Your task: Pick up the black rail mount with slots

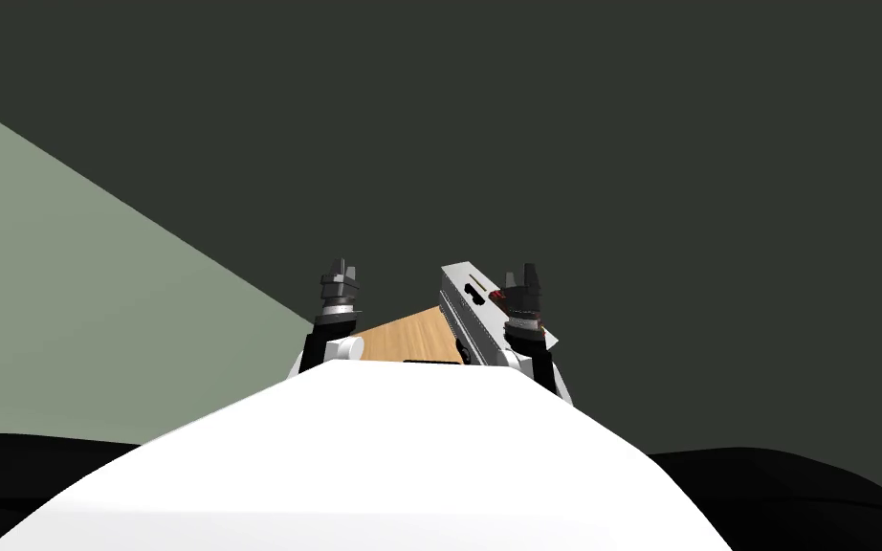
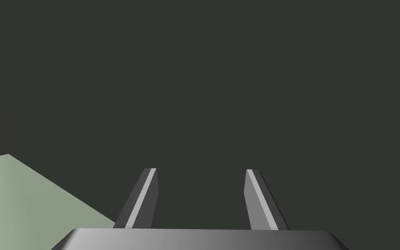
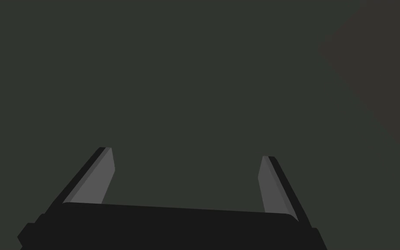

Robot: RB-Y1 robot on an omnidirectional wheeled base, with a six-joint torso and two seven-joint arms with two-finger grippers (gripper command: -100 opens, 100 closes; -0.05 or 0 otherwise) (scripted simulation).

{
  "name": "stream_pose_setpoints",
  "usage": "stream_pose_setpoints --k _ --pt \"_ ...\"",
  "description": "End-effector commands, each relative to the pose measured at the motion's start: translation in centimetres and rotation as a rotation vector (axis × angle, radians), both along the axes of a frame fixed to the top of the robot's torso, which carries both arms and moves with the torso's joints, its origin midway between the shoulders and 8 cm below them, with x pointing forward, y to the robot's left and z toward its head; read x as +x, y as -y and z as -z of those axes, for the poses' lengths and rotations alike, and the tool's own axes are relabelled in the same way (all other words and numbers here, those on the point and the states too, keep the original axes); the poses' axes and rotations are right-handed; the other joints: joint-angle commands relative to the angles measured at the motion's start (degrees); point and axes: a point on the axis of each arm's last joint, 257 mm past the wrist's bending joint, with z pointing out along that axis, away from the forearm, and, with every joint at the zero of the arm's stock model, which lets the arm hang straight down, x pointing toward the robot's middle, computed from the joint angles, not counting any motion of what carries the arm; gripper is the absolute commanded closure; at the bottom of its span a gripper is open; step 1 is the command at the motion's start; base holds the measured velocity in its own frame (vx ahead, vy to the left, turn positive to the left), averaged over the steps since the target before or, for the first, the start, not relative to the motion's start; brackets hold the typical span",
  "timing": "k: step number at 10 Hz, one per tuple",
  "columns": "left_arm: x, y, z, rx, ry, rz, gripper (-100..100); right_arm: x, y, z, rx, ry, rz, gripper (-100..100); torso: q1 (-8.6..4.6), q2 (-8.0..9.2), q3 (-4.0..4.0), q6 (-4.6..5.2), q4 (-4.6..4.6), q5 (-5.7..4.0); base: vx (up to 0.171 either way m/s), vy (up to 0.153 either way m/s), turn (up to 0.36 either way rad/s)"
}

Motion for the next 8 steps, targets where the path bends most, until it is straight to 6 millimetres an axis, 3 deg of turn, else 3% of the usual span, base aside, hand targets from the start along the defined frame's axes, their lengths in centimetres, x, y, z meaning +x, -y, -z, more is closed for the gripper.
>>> stream_pose_setpoints --k 1,5,6,8 --pt "0.0 0.0 0.0 0.000 0.000 0.000 0 0.6 0.3 1.6 -0.056 -0.038 0.002 -100 0.00 0.00 0.00 0.00 0.00 0.00 -0.052 0.138 0.108" --pt "0.0 0.0 0.0 0.000 0.000 0.000 0 2.0 1.0 7.1 -0.210 -0.153 0.004 -100 0.36 -0.04 -0.02 0.00 0.00 0.08 -0.028 0.186 0.132" --pt "0.0 0.0 0.0 0.000 0.000 0.000 0 2.2 1.2 7.7 -0.217 -0.166 0.004 -100 0.29 -0.08 -0.04 -0.01 -0.01 0.08 -0.019 0.110 0.038" --pt "0.0 0.0 0.0 0.000 0.000 0.000 0 2.7 1.8 10.8 -0.304 -0.228 0.001 -100 0.03 -0.05 -0.03 0.01 -0.01 0.01 -0.005 0.132 0.139"
